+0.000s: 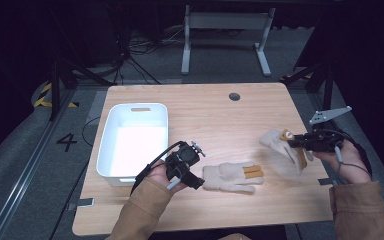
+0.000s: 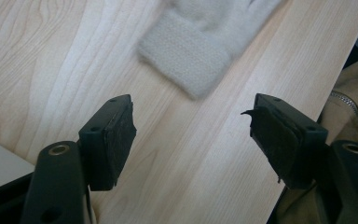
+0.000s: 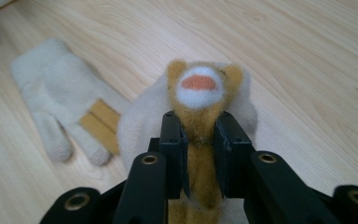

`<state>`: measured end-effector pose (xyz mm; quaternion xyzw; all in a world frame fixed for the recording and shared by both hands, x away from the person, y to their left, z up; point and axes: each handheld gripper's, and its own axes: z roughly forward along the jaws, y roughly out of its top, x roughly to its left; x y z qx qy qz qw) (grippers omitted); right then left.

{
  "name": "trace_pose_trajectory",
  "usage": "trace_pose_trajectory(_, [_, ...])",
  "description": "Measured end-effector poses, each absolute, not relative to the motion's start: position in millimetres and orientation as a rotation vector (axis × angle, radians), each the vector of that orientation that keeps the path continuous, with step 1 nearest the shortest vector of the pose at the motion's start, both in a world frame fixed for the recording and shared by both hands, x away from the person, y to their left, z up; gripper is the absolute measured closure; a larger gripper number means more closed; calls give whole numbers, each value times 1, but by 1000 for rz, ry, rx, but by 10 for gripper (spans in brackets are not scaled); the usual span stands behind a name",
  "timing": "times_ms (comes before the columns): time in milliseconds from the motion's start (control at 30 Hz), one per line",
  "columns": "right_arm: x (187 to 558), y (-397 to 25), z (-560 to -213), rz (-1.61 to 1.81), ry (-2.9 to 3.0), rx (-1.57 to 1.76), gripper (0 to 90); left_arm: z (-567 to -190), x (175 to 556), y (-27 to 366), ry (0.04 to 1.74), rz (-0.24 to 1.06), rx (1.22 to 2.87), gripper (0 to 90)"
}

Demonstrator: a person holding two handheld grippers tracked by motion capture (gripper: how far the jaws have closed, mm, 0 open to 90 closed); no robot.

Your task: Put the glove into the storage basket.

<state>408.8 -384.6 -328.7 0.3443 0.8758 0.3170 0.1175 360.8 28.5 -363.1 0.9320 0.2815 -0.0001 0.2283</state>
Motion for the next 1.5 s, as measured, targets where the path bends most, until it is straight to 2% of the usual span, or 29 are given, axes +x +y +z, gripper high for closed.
trace_pose_trajectory(1500, [411,-278,-330,963,2844,369,748,-368,344,58,886,12,2544,315])
